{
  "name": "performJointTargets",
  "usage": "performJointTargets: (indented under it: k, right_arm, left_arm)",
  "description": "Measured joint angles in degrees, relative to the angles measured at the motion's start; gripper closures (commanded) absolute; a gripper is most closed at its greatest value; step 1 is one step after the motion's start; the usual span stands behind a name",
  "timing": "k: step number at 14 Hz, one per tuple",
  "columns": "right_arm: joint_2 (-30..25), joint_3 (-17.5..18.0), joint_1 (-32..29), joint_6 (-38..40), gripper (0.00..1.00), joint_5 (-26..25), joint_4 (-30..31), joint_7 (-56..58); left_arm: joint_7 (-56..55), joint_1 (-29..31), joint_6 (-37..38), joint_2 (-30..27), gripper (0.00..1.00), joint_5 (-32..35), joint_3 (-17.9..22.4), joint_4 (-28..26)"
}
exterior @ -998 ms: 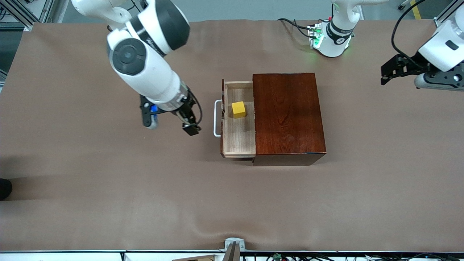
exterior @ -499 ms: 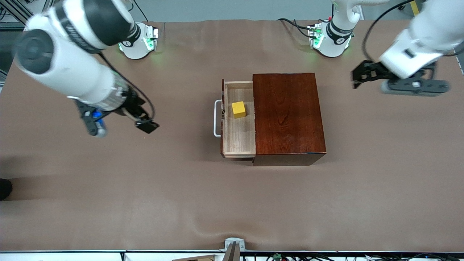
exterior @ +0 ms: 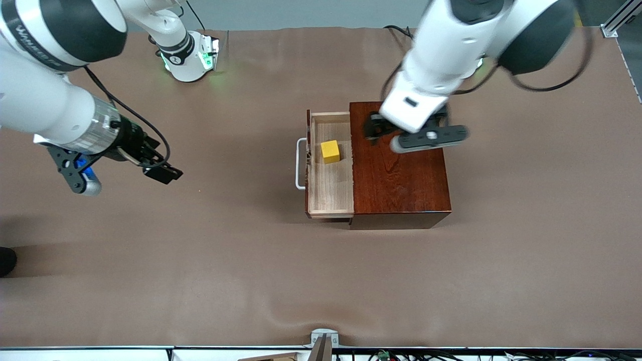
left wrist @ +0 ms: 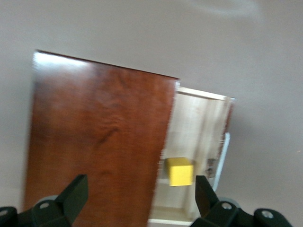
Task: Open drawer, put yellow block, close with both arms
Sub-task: 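Withdraw the right gripper while the left gripper moves toward the drawer front, then push the drawer front into the box with the left gripper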
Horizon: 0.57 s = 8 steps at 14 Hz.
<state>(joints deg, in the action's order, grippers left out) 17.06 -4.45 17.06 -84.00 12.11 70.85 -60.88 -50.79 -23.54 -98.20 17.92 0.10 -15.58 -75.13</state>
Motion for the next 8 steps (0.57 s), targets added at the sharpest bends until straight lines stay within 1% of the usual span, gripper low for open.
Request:
performJointTargets:
  k: [5, 7, 8]
  right_arm:
    - [-0.1, 0.0, -5.0, 3.6, 0.00, -0.1, -1.8, 13.6]
    - [-0.1, 0.0, -7.1, 4.7, 0.00, -0.3, -2.5, 19.1]
    - [-0.1, 0.0, -7.9, 5.2, 0.00, -0.7, -2.6, 21.6]
  left_arm:
    - [-19.5, -10.5, -13.8, 8.3, 0.00, 0.0, 0.8, 0.3]
    - [-25.6, -14.5, -19.0, 11.9, 0.00, 0.0, 2.6, 0.5]
    - [-28.4, -17.1, -21.2, 13.7, 0.00, 0.0, 4.7, 1.1]
